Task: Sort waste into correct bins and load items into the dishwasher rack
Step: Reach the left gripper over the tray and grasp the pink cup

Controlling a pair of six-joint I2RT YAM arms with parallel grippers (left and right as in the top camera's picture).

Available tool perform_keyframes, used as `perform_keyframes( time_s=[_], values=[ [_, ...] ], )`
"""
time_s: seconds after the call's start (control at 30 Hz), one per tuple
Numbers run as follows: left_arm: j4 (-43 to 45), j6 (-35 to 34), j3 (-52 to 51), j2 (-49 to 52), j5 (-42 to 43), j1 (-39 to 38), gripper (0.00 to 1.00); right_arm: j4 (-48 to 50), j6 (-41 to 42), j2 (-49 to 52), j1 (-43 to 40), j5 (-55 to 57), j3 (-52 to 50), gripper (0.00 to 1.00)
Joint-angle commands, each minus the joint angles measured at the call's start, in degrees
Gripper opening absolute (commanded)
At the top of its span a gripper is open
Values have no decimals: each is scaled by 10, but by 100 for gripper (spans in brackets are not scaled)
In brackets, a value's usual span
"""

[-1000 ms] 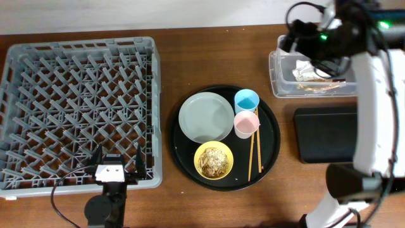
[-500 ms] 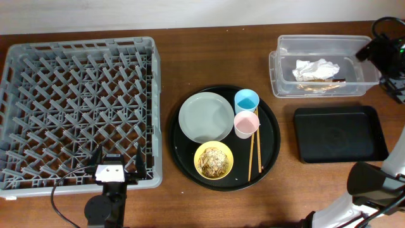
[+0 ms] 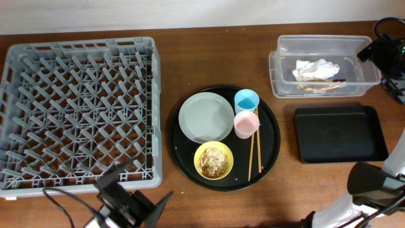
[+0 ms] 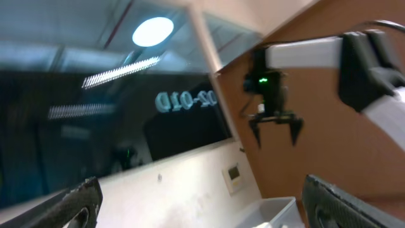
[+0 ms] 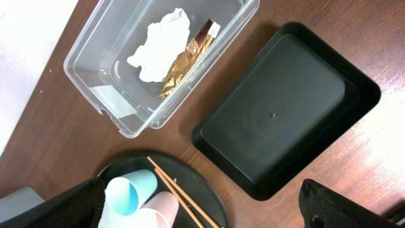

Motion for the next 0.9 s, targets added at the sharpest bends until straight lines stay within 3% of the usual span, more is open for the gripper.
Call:
perform_keyframes(
  time_s=[0.0, 0.17, 0.27, 0.33, 0.43, 0.53, 0.67, 0.73, 0.87],
  values=[
    [-156, -9, 103, 50, -77, -1, 99, -3, 3, 0, -2, 9, -1, 98],
    [-509, 110, 366, 269, -66, -1, 99, -3, 3, 0, -2, 9, -1, 99],
    [-695, 177, 550, 426, 7, -1, 99, -3, 3, 0, -2, 9, -1, 99],
    [-771, 177, 655, 527, 89, -1, 99, -3, 3, 0, -2, 9, -1, 99],
    [-769, 165, 708, 609, 159, -9, 99, -3, 3, 0, -2, 9, -1, 99],
    [-843, 149, 772, 690, 102, -57, 100, -3, 3, 0, -2, 9, -1, 98],
    [-1041, 166, 911, 820, -186, -193, 99, -3, 3, 0, -2, 9, -1, 99],
    [-1082, 166, 963, 876, -286, -254, 99, -3, 3, 0, -2, 9, -1, 99],
    [-1060, 166, 983, 933, -280, -323, 99, -3, 3, 0, -2, 9, -1, 99]
  ],
)
